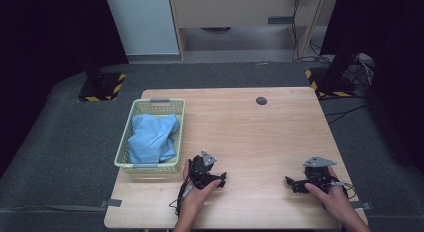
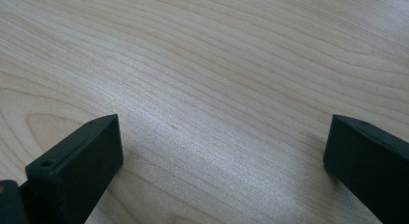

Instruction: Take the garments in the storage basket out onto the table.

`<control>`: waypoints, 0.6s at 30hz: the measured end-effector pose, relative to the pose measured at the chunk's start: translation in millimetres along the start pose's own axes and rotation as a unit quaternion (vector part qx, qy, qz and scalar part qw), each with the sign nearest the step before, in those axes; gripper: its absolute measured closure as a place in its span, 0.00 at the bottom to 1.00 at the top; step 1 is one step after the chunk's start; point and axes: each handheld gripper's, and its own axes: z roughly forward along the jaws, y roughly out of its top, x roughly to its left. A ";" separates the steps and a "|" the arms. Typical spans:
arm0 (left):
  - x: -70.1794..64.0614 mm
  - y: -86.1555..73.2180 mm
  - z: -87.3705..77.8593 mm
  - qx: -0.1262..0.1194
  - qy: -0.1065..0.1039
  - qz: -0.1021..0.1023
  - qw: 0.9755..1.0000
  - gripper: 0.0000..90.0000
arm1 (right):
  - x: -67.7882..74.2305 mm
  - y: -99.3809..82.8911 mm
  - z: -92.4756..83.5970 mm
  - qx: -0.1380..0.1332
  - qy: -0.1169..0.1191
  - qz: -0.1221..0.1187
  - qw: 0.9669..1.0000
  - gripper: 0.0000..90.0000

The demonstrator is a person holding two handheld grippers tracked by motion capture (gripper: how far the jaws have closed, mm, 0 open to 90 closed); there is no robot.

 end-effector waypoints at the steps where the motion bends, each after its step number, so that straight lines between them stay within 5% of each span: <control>1: 0.0 0.0 0.0 0.000 0.000 0.000 1.000 0.03 | 0.0 0.0 0.0 0.000 0.000 0.000 1.000 0.01; 18: 0.3 0.2 0.2 0.001 -0.004 0.004 1.000 0.03 | 2.5 0.7 0.8 0.000 -0.005 0.004 1.000 0.01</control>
